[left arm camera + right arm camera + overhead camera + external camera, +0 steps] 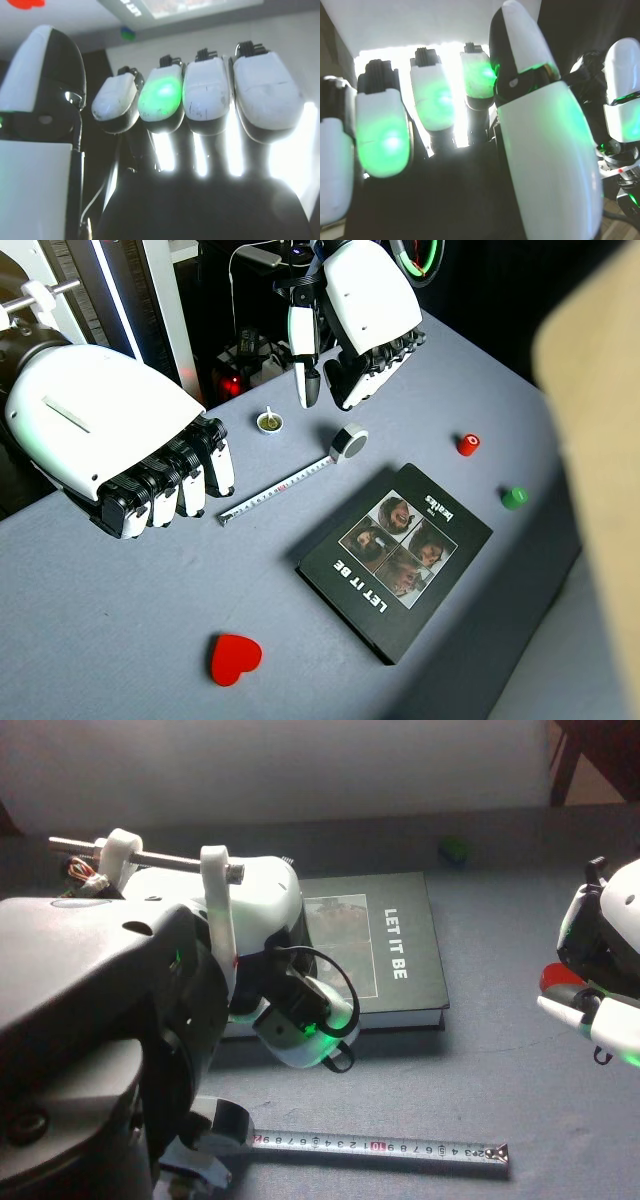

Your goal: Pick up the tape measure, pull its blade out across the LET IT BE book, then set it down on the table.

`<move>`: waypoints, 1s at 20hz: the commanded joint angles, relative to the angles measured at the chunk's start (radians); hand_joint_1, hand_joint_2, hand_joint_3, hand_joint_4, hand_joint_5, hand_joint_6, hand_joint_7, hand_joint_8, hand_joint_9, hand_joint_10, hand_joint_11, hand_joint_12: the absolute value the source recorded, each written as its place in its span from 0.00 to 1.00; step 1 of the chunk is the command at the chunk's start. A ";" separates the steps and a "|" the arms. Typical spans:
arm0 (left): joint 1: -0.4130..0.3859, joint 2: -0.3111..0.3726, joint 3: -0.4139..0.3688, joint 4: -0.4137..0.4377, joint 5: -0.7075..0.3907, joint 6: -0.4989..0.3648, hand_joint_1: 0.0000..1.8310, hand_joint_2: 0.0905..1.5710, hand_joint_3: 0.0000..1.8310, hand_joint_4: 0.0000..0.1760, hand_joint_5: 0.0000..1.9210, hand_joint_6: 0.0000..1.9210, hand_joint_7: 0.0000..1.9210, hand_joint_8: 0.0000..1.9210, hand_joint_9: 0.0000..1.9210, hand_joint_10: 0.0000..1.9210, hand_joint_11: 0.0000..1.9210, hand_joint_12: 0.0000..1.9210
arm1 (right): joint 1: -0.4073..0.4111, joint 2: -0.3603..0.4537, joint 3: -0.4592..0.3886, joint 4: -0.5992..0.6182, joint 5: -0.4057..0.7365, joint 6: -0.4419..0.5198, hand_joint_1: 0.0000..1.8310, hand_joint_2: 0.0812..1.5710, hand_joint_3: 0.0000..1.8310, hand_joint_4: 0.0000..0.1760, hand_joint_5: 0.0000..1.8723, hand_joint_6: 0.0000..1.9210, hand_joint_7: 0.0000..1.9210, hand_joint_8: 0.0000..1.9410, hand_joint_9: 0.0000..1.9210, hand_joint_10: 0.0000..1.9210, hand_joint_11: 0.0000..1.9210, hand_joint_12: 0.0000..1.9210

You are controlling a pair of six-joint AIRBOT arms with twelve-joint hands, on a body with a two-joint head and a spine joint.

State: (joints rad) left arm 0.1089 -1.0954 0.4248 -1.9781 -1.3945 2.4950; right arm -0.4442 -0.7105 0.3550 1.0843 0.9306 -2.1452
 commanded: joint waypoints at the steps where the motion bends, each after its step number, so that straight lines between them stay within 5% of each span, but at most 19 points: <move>1: -0.004 -0.002 -0.002 0.086 -0.003 -0.005 0.17 0.64 0.06 0.54 0.10 0.03 0.10 0.03 0.10 0.04 0.00 0.40 | 0.005 0.004 -0.003 -0.069 0.061 0.000 0.05 0.66 0.07 0.55 0.09 0.03 0.13 0.03 0.08 0.03 0.00 0.43; 9: -0.012 0.020 -0.014 0.072 0.060 0.019 0.15 0.65 0.00 0.40 0.09 0.00 0.09 0.00 0.09 0.00 0.00 0.26 | 0.004 0.004 -0.003 -0.069 0.054 0.001 0.03 0.68 0.00 0.57 0.07 0.00 0.10 0.00 0.07 0.00 0.00 0.38; 13: 0.010 0.140 -0.048 0.063 0.158 0.024 0.14 0.64 0.00 0.37 0.09 0.00 0.08 0.00 0.09 0.00 0.00 0.28 | 0.004 0.004 -0.003 -0.069 0.052 0.002 0.02 0.68 0.00 0.55 0.08 0.00 0.10 0.00 0.08 0.00 0.00 0.35; 15: 0.039 0.223 -0.050 0.061 0.291 0.018 0.15 0.64 0.00 0.36 0.08 0.00 0.08 0.00 0.08 0.00 0.00 0.26 | 0.004 0.005 -0.003 -0.069 0.052 0.002 0.05 0.67 0.00 0.53 0.09 0.00 0.10 0.00 0.08 0.00 0.00 0.36; 16: 0.060 0.269 -0.048 0.061 0.356 -0.011 0.17 0.62 0.00 0.31 0.08 0.00 0.07 0.00 0.08 0.00 0.00 0.25 | 0.003 0.005 -0.003 -0.069 0.052 0.002 0.05 0.67 0.00 0.52 0.09 0.00 0.10 0.00 0.08 0.00 0.00 0.38; 18: 0.103 0.336 -0.040 0.066 0.487 -0.088 0.24 0.58 0.00 0.02 0.07 0.00 0.07 0.00 0.08 0.00 0.00 0.23 | 0.002 0.005 -0.004 -0.069 0.051 0.001 0.05 0.67 0.00 0.48 0.10 0.00 0.11 0.00 0.08 0.00 0.00 0.40; 20: 0.149 0.378 -0.035 0.123 0.584 -0.188 0.32 0.58 0.00 0.00 0.07 0.00 0.07 0.00 0.08 0.00 0.00 0.21 | 0.001 0.005 -0.004 -0.070 0.051 -0.002 0.05 0.67 0.00 0.43 0.10 0.00 0.11 0.00 0.08 0.00 0.00 0.40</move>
State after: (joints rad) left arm 0.2852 -0.7078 0.3897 -1.9190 -0.8482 2.2963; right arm -0.4515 -0.7105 0.3550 1.0851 0.9150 -2.1513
